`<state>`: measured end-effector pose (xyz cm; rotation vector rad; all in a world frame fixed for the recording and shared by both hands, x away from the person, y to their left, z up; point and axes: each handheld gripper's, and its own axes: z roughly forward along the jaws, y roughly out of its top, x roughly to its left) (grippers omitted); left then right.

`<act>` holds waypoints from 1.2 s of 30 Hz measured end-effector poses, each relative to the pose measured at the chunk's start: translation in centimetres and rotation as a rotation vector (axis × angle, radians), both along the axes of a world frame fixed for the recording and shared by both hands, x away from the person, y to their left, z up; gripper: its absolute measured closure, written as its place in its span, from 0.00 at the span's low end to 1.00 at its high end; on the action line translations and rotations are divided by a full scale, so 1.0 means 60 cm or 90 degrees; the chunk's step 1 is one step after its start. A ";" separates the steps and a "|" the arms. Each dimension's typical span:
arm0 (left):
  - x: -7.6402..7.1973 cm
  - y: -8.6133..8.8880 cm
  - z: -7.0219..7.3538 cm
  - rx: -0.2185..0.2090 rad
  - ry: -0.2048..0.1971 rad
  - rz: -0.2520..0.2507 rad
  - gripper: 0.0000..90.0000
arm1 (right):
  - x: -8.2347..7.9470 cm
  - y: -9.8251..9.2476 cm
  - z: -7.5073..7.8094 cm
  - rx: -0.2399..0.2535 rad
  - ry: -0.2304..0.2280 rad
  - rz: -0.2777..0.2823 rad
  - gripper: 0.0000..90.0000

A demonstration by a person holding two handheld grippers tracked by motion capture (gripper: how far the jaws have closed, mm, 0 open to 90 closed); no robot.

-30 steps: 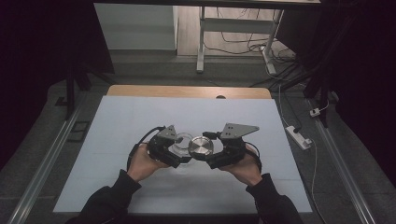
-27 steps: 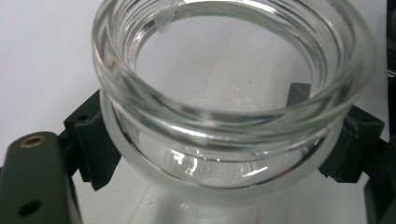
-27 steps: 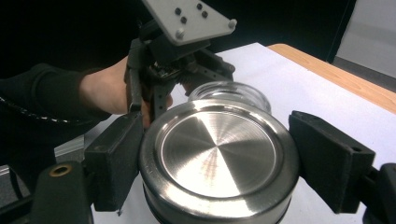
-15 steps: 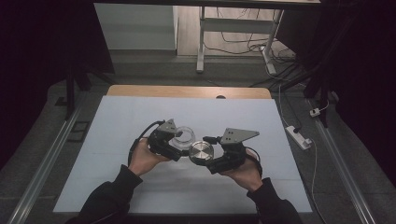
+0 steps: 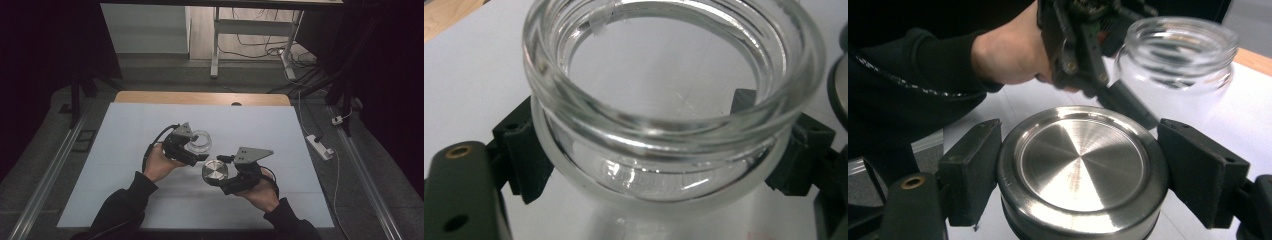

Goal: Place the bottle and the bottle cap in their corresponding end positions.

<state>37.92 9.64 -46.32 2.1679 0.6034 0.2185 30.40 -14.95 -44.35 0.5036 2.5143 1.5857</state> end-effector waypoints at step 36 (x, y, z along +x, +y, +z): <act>0.077 -0.008 -0.025 -0.014 -0.017 0.050 0.17 | 0.001 0.041 -0.094 -0.054 0.017 0.015 0.22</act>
